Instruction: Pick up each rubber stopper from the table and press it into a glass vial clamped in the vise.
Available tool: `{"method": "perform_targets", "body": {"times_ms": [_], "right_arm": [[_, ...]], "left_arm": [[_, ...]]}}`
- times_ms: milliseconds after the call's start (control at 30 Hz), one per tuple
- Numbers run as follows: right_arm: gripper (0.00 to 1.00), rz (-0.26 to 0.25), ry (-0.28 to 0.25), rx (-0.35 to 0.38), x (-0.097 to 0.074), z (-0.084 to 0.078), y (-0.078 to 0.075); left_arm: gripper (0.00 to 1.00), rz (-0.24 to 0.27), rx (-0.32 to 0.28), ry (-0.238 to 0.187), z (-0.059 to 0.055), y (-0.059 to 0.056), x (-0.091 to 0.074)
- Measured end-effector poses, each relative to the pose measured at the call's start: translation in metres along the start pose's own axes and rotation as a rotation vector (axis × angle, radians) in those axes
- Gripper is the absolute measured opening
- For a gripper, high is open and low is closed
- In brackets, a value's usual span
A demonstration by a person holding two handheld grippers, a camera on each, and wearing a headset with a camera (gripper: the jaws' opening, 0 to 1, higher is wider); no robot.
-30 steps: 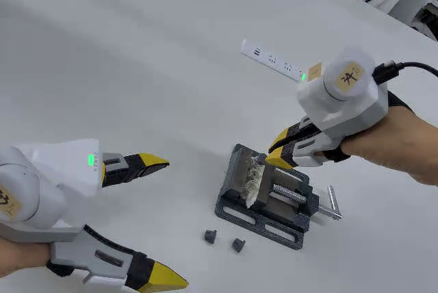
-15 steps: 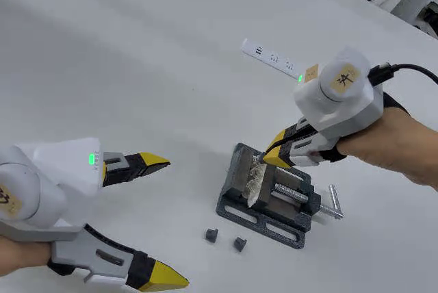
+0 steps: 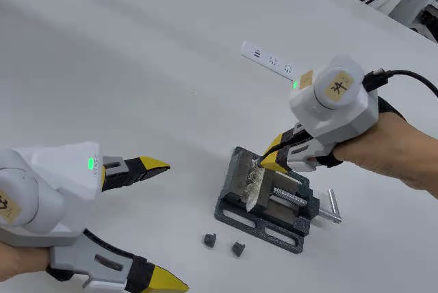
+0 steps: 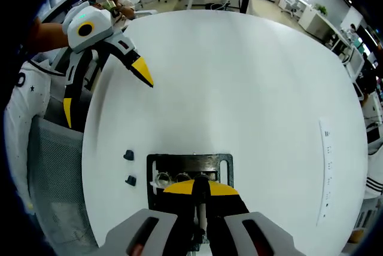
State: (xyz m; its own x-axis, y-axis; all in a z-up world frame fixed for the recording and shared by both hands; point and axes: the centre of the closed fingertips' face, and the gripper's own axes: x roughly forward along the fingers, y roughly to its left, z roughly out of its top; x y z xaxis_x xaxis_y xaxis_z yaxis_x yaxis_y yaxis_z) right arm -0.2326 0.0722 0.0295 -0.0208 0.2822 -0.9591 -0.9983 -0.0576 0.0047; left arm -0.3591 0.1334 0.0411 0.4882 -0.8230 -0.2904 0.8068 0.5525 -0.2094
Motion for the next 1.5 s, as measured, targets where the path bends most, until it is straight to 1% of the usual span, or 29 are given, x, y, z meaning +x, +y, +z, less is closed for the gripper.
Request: {"method": "perform_targets", "body": {"times_ms": [67,300,733,867,967,1167,1300,1500], "right_arm": [[0.01,-0.001,0.004,-0.012,0.0003,-0.0001,0.0005],[0.01,0.004,0.011,-0.019,0.0006,0.0006,0.0003],[0.01,0.005,0.044,-0.004,0.0006,-0.0008,0.0001],[0.01,0.007,0.036,0.009,0.0014,-0.0010,-0.0023],[0.00,0.001,0.032,0.016,0.0020,-0.0006,-0.0012],[0.00,-0.007,0.040,0.018,0.0027,-0.0017,-0.0016],[0.00,-0.003,0.036,0.025,0.0030,-0.0016,-0.0022],[0.00,-0.011,0.034,0.023,0.0039,-0.0013,-0.0015]], "left_arm": [[0.94,-0.001,-0.001,-0.001,0.0005,0.0000,0.0005],[0.94,-0.003,0.003,-0.004,0.0021,-0.0001,0.0006],[0.93,0.003,0.002,-0.008,0.0029,0.0008,-0.0007],[0.94,0.004,0.002,-0.008,0.0030,0.0012,-0.0006],[0.94,0.003,0.002,-0.007,0.0025,0.0013,0.0000],[0.94,0.002,0.003,-0.010,0.0038,0.0010,0.0017],[0.94,0.003,0.002,-0.011,0.0039,0.0013,0.0020],[0.93,0.005,0.000,-0.013,0.0039,0.0025,0.0019]]}}
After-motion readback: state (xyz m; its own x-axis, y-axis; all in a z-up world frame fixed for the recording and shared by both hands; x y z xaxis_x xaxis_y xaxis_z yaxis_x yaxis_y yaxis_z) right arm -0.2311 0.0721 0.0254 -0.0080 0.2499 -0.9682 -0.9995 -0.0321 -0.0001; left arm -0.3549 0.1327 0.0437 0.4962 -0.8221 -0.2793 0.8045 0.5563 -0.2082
